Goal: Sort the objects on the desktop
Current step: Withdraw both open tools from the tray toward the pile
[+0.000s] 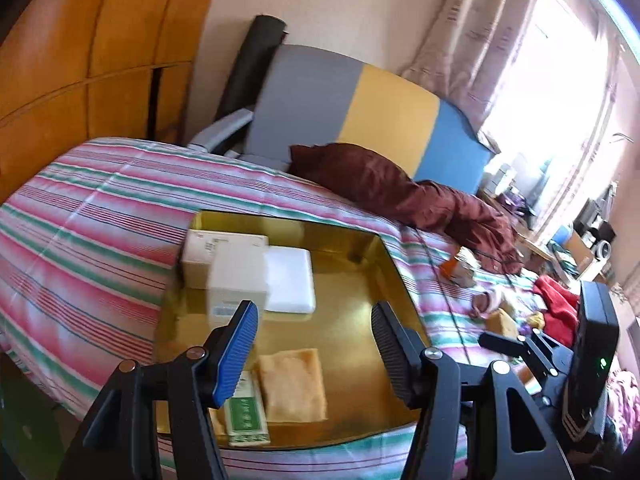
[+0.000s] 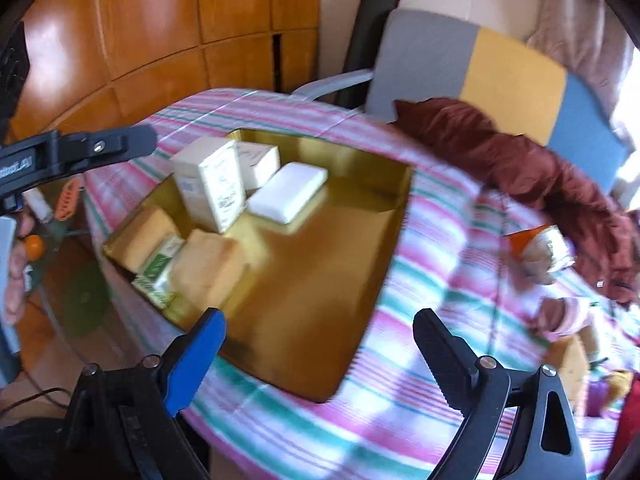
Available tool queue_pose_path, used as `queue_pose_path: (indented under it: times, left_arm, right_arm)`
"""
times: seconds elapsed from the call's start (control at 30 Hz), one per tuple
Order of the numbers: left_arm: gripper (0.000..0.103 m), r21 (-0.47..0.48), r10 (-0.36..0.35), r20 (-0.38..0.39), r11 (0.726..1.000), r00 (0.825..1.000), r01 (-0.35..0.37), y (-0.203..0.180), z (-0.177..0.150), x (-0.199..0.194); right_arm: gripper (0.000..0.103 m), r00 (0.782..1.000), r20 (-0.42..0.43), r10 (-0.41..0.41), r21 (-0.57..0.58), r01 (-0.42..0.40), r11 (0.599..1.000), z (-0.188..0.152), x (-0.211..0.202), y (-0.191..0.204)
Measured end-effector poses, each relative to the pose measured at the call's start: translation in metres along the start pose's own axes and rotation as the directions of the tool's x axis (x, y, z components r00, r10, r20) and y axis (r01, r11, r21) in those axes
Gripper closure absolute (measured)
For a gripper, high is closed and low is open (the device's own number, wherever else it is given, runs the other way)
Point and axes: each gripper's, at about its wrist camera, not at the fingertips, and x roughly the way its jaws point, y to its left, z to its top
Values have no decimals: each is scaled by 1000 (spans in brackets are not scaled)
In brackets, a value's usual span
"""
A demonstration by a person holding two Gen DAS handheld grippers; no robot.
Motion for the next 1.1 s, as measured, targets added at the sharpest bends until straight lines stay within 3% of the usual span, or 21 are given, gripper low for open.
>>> queue_pose_path:
  times: [0.23, 0.4, 0.67, 1.1]
  left_arm:
    - [44, 60, -11, -39, 998, 999, 13, -21, -4, 9]
    - [44, 100, -3, -53, 995, 999, 8, -35, -4, 16]
    - [44, 187, 32, -60, 982, 998, -20, -65, -2, 26]
    - [44, 303, 65, -71, 952, 995, -41, -101, -7, 44]
  right_arm:
    - [10, 1000, -17, 16, 197, -13, 980, -10, -8, -62]
    - [9, 999, -29, -33, 267, 39, 963, -15, -19, -102]
    - [8, 991, -38, -125, 318, 130, 939, -19, -34, -147]
    - [7, 986, -55, -155, 335, 164, 928, -16, -34, -177]
